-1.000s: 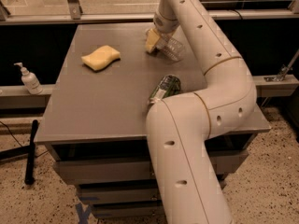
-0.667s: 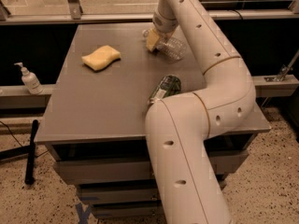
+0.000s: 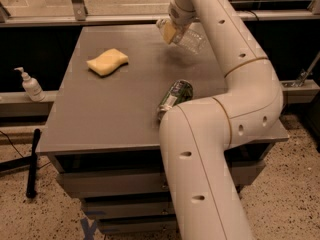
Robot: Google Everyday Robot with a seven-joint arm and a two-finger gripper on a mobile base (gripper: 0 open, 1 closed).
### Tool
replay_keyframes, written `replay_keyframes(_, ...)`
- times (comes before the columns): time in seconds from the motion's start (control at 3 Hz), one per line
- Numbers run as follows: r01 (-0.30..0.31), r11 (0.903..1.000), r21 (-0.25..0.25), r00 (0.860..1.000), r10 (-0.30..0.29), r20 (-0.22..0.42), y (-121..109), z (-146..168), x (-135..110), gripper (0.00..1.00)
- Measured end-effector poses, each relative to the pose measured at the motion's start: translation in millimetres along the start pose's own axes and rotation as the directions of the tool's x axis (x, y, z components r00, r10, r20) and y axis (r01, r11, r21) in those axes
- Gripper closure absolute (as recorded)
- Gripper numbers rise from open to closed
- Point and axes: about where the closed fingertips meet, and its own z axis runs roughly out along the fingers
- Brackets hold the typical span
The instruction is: Place water bottle upright
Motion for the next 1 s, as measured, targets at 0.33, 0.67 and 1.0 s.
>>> replay_keyframes(0.33,0.006,0.9996,0.026,0.99,-0.01,0.139,-21,-46,-14,1.0)
replay_keyframes(0.67,-0.007,0.9996,0.027,0.962,-0.001,0.274,-43,-80,-17,1.0)
replay_keyframes(1.0,-0.042,0.9991,0.007,0.925,0.036,0.379,-64,-101,-7,1.0)
